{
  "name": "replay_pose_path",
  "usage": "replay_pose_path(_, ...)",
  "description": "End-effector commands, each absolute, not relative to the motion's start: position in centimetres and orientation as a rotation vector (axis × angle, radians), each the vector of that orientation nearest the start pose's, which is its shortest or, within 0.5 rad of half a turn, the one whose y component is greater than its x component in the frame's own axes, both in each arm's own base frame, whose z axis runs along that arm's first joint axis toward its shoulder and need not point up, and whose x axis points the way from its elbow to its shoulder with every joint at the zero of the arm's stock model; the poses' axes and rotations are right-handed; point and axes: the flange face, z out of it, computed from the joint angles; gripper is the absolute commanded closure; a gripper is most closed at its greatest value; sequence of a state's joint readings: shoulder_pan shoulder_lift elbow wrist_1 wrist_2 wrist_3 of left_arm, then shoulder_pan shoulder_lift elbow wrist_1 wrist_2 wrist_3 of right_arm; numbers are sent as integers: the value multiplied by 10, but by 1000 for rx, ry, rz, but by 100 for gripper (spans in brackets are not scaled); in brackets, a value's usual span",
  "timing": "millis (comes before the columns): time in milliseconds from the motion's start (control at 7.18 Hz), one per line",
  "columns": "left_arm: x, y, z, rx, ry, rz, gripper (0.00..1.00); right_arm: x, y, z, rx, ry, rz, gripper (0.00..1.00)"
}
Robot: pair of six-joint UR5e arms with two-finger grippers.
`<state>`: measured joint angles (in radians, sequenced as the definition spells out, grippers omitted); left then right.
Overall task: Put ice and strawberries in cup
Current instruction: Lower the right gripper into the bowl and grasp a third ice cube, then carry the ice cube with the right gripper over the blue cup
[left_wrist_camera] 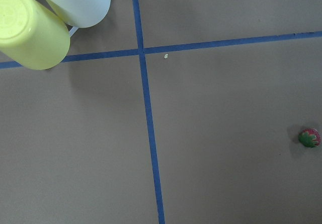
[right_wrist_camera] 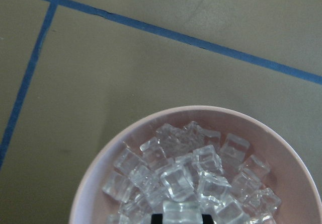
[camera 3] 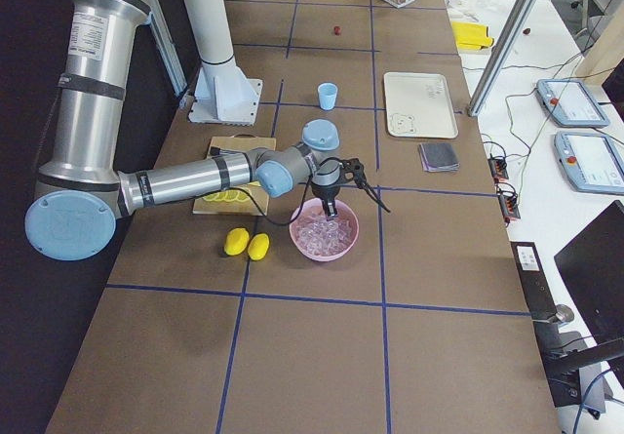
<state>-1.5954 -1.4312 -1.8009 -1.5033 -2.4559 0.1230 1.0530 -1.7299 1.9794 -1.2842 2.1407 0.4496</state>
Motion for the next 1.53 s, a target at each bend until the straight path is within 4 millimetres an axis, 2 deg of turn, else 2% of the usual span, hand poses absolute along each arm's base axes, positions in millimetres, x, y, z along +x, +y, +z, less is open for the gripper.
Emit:
replay_pose_path(0,-67,-431,609,86,882,103,0,-175,-449,448,211,-764,-191,96)
replay_pose_path(139,-67,-431,609,85,882,101,0,-198,-449,422,226,-794,-205,99)
replay_pose_path(278,-67,-431,609,87,881,103,0,-231,-449,394,211,-835,-173,100)
replay_pose_path(418,-67,-432,607,90,881,105,0,-273,-446,357,192,-877,-132,100)
replay_pose_path(557,-67,-432,607,90,881,105,0,-323,-436,316,163,-890,-145,100)
replay_pose_path(696,-67,-432,607,90,881,105,0,-367,-430,259,154,-858,-146,100)
replay_pose_path(835,-67,-435,605,95,881,106,0,-407,-414,215,146,-806,-121,100)
replay_pose_path(974,-67,-435,605,95,881,106,0,-438,-400,188,139,-818,-84,100)
replay_pose_path(1114,-67,-435,605,95,881,106,0,-480,-385,163,139,-819,-50,100)
replay_pose_path(1253,-67,-434,605,94,881,105,0,-524,-380,135,154,-809,-16,100)
replay_pose_path(1392,-67,-434,606,93,881,106,0,-557,-385,117,134,-797,0,100)
